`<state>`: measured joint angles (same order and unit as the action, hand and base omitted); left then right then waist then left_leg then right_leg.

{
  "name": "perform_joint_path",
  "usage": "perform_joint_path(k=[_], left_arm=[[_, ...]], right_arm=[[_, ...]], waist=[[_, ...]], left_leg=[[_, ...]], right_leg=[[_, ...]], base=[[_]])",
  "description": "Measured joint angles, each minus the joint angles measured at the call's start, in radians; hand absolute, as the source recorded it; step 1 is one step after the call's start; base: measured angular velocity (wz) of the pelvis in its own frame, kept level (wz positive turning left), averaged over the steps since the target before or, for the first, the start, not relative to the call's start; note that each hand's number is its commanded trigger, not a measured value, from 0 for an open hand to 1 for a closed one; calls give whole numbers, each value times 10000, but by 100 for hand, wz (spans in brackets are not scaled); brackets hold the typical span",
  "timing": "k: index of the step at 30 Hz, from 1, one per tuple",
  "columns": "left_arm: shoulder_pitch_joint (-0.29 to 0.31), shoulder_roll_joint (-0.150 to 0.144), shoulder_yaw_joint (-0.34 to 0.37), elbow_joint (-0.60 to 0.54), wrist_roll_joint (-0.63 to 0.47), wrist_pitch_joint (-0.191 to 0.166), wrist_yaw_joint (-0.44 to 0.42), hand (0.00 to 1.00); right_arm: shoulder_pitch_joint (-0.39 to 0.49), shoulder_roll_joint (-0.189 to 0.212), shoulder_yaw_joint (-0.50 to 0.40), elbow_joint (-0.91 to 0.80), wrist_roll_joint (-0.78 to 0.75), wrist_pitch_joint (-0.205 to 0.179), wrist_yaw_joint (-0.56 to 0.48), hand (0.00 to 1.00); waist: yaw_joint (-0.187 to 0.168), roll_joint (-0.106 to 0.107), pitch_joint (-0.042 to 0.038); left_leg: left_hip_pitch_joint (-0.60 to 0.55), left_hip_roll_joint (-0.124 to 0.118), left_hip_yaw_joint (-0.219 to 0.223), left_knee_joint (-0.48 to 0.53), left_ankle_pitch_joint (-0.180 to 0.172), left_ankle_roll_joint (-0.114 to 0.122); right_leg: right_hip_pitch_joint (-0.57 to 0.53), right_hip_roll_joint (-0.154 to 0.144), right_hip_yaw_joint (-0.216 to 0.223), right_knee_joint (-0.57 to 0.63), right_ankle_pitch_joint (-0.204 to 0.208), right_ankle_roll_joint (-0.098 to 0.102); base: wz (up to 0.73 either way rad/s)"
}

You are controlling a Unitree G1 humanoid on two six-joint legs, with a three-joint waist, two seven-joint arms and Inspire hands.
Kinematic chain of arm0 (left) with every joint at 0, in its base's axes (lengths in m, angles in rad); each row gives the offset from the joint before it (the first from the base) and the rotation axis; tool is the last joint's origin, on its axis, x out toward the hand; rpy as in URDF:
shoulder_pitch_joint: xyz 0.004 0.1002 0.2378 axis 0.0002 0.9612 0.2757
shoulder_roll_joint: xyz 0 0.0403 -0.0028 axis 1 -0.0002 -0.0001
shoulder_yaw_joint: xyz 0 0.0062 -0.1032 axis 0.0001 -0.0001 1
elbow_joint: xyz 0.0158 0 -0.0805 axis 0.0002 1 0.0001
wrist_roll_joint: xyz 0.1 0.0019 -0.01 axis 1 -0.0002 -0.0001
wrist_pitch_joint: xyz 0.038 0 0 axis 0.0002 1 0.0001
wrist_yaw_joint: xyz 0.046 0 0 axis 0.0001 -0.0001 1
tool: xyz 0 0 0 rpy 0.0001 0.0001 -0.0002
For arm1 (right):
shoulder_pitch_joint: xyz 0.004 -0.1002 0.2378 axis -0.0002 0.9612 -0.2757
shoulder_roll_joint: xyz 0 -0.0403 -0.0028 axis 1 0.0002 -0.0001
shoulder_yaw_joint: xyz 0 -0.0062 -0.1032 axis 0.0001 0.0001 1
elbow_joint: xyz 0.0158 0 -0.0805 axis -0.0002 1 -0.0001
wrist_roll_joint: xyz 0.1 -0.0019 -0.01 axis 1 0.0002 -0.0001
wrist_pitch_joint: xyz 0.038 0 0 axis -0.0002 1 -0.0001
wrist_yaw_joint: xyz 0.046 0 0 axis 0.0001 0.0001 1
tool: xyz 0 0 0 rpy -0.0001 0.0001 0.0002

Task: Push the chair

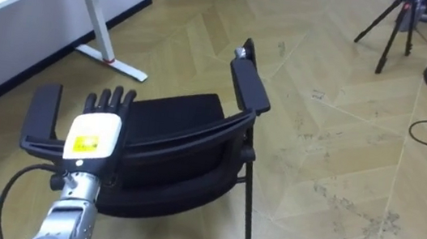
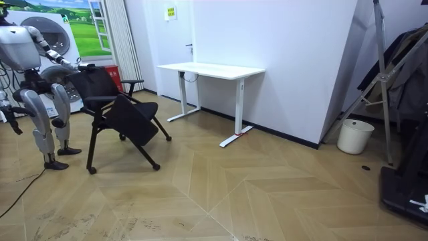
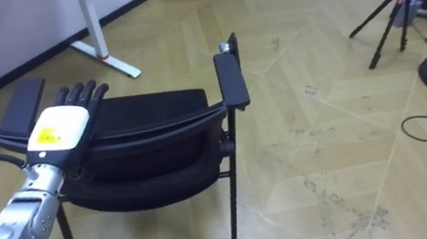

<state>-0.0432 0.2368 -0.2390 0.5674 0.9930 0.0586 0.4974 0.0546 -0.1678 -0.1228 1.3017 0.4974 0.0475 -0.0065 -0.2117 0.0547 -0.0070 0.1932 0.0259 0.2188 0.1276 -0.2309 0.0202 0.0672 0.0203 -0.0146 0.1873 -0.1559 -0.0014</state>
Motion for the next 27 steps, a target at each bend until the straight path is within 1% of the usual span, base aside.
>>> perform_joint_path(k=[1,2,3,4,7,11,13,17,20,24,27], left_arm=[[-1,-9,37,33,0,-24,1,0],[0,-9,47,35,0,-33,10,25],[2,-9,49,35,0,-36,18,56],[3,-9,62,34,0,-54,27,100],[94,-6,194,33,0,-198,139,100],[168,87,234,50,11,-288,234,100],[171,215,188,108,18,-372,234,100],[172,329,100,195,23,-383,232,100],[172,488,-77,224,38,-384,231,100],[172,496,-84,226,38,-378,231,100],[121,445,29,225,38,-374,239,100]], right_arm=[[0,1,-1,-1,-6,26,-3,0],[-2,0,-11,-7,-9,108,-7,0],[-1,1,-21,-6,-9,146,-9,0],[0,3,-90,-7,-28,195,-14,0],[36,2,-200,-137,-249,195,-17,0],[48,3,-251,-289,-319,186,32,0],[48,3,-251,-288,-319,186,118,0],[49,3,-249,-287,-352,186,234,0],[48,3,-247,-286,-355,186,315,0],[47,2,-249,-284,-398,186,301,0],[21,4,-262,-286,-768,179,93,0]], waist=[[1,-5,-1],[9,-8,-3],[11,-11,-4],[21,-11,-5],[43,-12,-5],[43,-17,-9],[32,-19,-10],[10,-26,-15],[5,-25,-16],[10,-24,-16],[19,-25,-16]], left_leg=[[10,2,7,-53,-2,-2],[28,1,12,-101,-1,-3],[29,1,12,-102,-1,-3],[33,1,16,-108,-1,-3],[77,9,87,-131,0,-5],[113,18,152,-124,-2,-12],[118,18,158,-117,-2,-12],[128,16,164,-108,-2,-12],[131,16,170,-102,-2,-12],[134,17,171,-106,-2,-12],[138,15,176,-103,-2,-12]], right_leg=[[7,5,11,6,1,-1],[7,12,23,6,3,-3],[7,14,25,5,3,-3],[9,17,32,3,4,-4],[23,36,76,-4,4,-5],[18,53,128,-9,9,-12],[18,53,134,-4,11,-13],[26,51,144,9,13,-13],[34,50,149,8,20,-13],[37,51,152,14,25,-13],[33,49,163,17,25,-13]], base=[[0],[0],[0],[0],[-4],[-4],[0],[0],[0],[0],[0]])
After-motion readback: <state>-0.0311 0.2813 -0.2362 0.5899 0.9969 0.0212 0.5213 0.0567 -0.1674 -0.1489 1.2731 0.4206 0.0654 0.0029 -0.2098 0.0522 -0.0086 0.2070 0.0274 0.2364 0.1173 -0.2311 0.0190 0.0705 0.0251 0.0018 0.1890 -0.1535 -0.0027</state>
